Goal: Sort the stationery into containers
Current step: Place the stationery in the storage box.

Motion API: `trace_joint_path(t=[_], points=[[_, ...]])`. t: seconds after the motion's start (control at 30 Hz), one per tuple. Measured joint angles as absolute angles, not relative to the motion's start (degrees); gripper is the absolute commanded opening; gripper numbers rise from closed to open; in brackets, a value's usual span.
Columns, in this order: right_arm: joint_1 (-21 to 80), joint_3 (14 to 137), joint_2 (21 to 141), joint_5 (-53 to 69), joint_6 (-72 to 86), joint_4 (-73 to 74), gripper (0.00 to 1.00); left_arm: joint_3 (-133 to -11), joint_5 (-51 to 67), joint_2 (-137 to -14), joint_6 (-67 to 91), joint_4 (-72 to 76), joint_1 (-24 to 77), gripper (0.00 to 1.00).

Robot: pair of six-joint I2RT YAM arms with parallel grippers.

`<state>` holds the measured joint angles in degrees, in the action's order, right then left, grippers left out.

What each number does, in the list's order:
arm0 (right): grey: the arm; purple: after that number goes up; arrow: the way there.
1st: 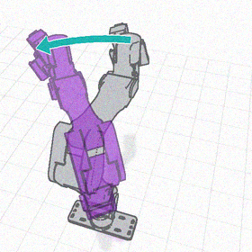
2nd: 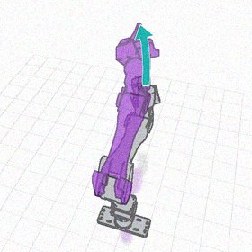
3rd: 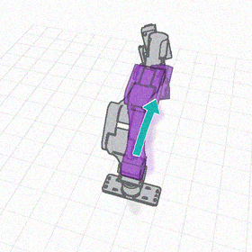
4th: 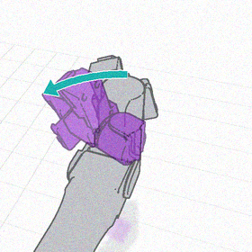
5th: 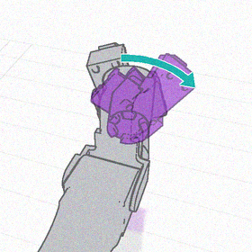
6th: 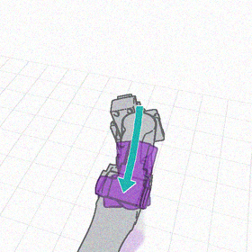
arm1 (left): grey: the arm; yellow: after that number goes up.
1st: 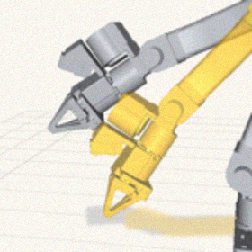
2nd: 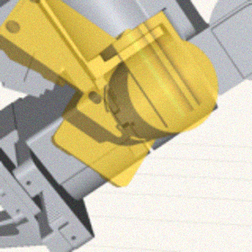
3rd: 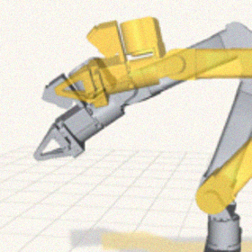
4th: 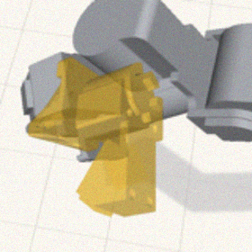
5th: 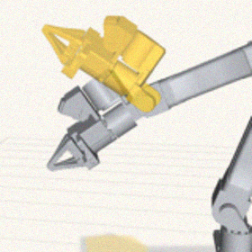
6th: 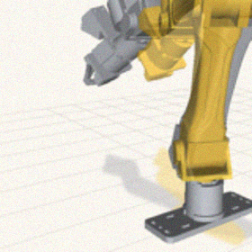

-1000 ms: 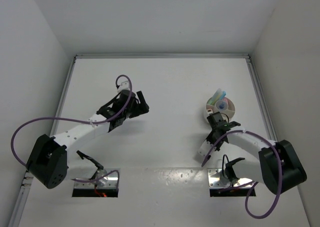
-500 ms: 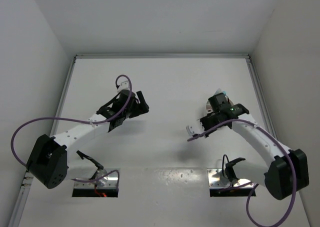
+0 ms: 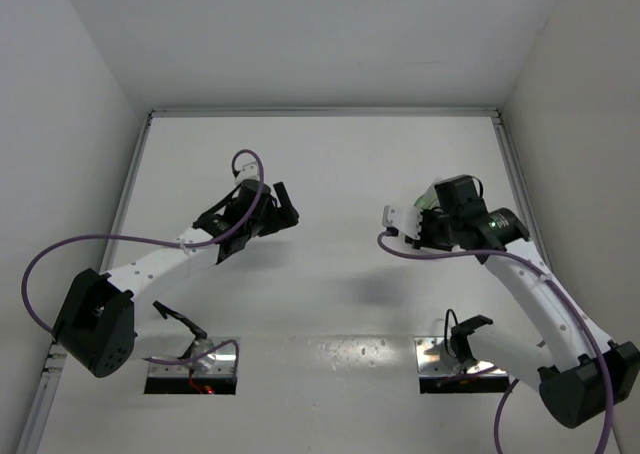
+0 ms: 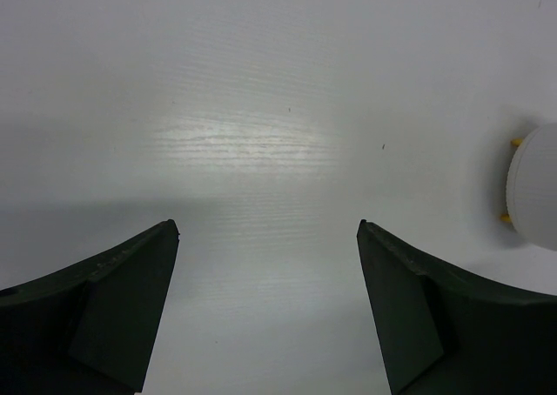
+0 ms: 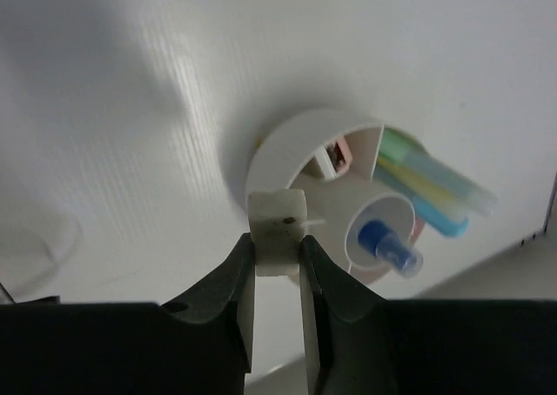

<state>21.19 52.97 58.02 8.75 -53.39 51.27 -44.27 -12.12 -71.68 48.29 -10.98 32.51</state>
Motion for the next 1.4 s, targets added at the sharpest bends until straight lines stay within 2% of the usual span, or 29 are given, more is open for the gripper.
trace_joint_path(t=[0.3, 0.53, 0.77, 0.9, 0.93, 0.97, 1.07, 1.2, 1.27, 1.4], points=[[21.15, 48.47, 58.67, -9.58, -48.82, 51.96, 0.06, -44.27, -11.2, -71.66, 48.27, -10.31, 32.51, 0.89], [21.15, 42.57, 60.1, -17.87, -50.92, 47.46, 0.06, -43.83, -10.92, -71.57, 48.29, -9.98, 32.51, 0.89], [21.15, 41.8, 64.34, -22.13, -51.62, 41.43, 0.09, -43.81, -10.85, -71.57, 48.29, -9.93, 32.51, 0.89], [21.15, 41.78, 66.24, -23.51, -51.72, 38.5, 0.16, -43.79, -10.85, -71.57, 48.27, -9.91, 32.51, 0.89], [21.15, 41.78, 66.48, -23.68, -51.75, 38.17, 0.2, -43.77, -10.83, -71.57, 48.29, -9.89, 32.51, 0.89], [21.15, 41.78, 66.76, -23.94, -51.77, 37.76, 0.31, -43.75, -10.83, -71.57, 48.27, -9.91, 32.51, 0.89], [21.15, 41.58, 67.48, -24.86, -52.14, 36.64, 0.41, -43.75, -10.81, -71.57, 48.29, -9.85, 32.51, 0.89], [21.15, 40.95, 67.75, -25.54, -52.49, 35.94, 0.48, -43.75, -10.79, -71.57, 48.29, -9.82, 32.51, 0.89], [21.15, 40.8, 67.79, -25.58, -52.51, 35.99, 0.48, -43.75, -10.79, -71.57, 48.29, -9.85, 32.51, 0.89], [21.15, 41.01, 67.77, -25.06, -52.34, 36.34, 0.09, -43.75, -10.79, -71.57, 48.29, -9.82, 32.51, 0.88]])
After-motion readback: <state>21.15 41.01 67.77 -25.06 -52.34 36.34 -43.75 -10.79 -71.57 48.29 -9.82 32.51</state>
